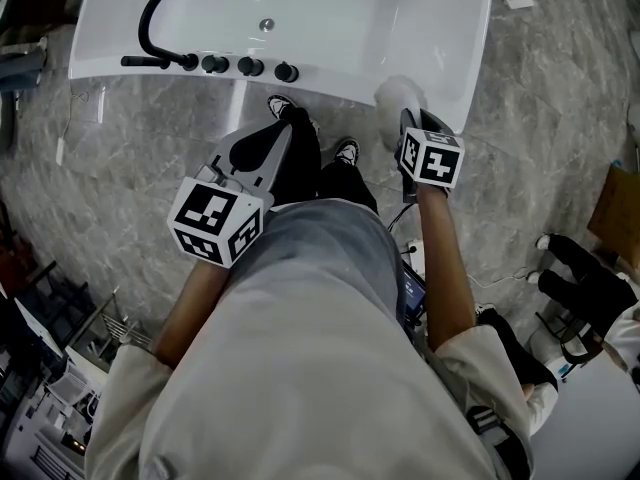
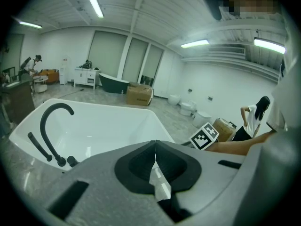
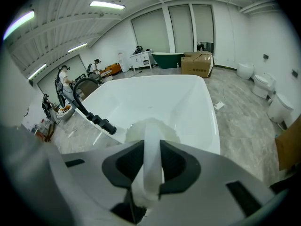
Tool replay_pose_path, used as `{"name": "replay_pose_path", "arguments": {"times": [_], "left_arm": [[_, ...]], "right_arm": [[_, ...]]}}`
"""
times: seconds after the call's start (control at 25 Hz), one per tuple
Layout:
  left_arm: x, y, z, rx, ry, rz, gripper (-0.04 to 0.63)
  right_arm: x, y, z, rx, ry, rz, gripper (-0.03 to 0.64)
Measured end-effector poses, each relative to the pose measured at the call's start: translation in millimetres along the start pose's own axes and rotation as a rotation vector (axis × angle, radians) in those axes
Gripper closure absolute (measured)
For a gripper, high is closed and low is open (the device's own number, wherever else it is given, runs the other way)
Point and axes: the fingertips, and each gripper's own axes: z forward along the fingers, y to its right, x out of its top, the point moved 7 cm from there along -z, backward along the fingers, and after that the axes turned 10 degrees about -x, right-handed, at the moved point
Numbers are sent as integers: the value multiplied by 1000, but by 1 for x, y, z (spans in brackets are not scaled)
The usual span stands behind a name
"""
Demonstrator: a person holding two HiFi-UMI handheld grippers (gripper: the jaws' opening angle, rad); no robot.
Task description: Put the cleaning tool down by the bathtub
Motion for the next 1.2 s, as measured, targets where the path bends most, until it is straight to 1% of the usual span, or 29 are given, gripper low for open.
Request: {"name": "replay_pose_path", "arguments": {"times": [0.28, 0.56, 1.0, 1.2], "left_arm": [[-2, -8, -7, 20, 1, -11, 586], [-4, -13, -11, 30, -9, -17, 586], [-7, -20, -8, 32, -30, -27, 586], [-5, -26, -12, 34, -48, -21, 586]], "right_arm": [[-8, -6, 19, 8, -43, -10, 531], [-12, -7, 34, -12, -81, -29, 531], [-7, -2, 62, -55, -106, -41, 532], [-3, -6, 75, -80, -99, -44, 531]]}}
